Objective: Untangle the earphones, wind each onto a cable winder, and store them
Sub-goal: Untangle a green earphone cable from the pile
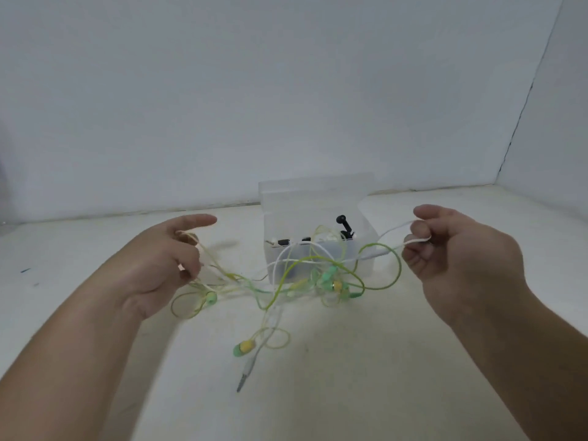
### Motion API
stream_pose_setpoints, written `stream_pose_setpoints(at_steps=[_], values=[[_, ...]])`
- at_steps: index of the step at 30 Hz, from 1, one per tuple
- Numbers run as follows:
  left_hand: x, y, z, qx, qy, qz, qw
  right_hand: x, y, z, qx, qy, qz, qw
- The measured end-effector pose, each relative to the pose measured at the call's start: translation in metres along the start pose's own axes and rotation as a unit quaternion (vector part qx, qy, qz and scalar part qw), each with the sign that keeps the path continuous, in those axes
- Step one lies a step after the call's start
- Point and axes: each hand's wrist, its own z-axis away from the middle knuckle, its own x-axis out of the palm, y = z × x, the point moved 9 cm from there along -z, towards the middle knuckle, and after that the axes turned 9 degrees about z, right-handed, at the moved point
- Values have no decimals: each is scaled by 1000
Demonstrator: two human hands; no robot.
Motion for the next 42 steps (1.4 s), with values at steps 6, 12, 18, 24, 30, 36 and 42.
stream_pose_setpoints(at_steps=[6,12,18,24,30,36,42], values=[[27,47,33,279,82,-223,931,35,2,19,-39,-129,118,984],[137,12,77,332,-119,-347,869,60,5,42,-73,-243,143,957],[131,-12,59,287,-106,-450,839,42,-9,23,-16,-179,3,984],[86,-3,34,211,-88,-469,853,-1,-31,5,-21,-37,-32,999],[42,5,8,155,43,-562,811,-25,-39,-1,-42,55,-8,998],[36,7,1,179,23,-502,846,-10,-38,3,-69,44,415,906],[69,5,22,188,-95,-342,916,22,7,11,-122,-108,755,635]])
